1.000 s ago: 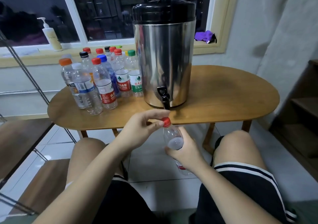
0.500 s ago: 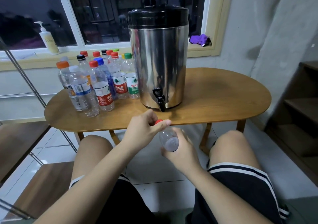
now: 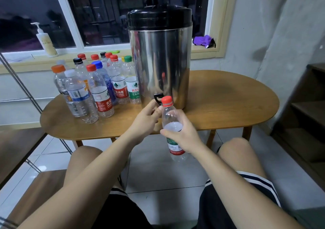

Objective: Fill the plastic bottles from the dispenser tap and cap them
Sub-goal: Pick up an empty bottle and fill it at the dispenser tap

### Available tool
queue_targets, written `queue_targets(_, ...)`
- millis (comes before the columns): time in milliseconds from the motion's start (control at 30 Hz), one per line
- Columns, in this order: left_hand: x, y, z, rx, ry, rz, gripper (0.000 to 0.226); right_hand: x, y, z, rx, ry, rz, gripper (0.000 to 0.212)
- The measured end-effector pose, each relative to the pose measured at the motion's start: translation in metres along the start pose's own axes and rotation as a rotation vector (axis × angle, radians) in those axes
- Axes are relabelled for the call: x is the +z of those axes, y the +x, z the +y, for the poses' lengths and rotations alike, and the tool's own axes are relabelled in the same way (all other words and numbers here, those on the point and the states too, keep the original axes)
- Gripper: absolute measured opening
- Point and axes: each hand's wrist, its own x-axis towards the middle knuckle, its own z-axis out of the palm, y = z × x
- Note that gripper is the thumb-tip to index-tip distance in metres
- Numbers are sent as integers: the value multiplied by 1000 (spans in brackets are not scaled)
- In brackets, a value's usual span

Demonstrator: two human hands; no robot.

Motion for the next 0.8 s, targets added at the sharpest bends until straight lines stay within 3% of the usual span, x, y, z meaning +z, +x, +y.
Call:
queue_targets(433,-2,-23,4,119,109,4,16,0,-19,5,35,228,26,54)
queue_targets(600,2,-35,13,39,50,53,37,1,-34,5,31,235,29,56)
queue_targets(800,-4,-32,14,54,216,117,53,1,-58,17,49,141,78,63)
